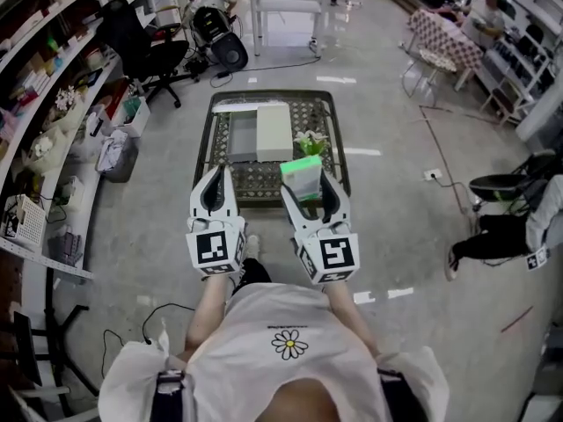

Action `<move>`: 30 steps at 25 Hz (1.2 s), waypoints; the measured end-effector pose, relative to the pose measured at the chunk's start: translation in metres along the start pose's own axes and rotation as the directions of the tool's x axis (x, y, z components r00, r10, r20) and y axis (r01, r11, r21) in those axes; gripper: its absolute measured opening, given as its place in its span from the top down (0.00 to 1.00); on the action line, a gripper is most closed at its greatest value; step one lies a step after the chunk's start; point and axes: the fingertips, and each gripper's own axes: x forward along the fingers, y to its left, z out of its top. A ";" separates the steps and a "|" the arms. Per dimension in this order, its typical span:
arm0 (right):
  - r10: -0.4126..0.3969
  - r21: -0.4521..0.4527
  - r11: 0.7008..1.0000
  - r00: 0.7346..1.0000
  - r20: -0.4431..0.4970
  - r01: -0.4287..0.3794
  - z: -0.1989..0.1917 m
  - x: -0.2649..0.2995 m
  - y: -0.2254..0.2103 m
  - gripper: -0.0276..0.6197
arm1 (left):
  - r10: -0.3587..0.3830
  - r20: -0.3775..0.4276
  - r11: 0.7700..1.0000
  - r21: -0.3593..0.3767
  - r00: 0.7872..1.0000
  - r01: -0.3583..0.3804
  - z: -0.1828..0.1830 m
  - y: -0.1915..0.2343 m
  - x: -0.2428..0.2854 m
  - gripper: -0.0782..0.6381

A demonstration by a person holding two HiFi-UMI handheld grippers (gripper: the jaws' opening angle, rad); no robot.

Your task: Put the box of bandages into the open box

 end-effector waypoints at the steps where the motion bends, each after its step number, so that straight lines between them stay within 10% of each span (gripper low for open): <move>1: -0.003 0.006 1.000 1.000 -0.003 0.003 -0.003 0.007 -0.002 0.47 | -0.005 0.001 1.000 0.007 1.000 0.005 -0.002 0.001 0.005 0.86; 30: -0.017 0.256 0.965 0.991 -0.136 0.052 -0.067 0.351 -0.028 0.47 | -0.072 -0.056 0.995 -0.077 0.996 0.067 -0.087 0.190 0.286 0.86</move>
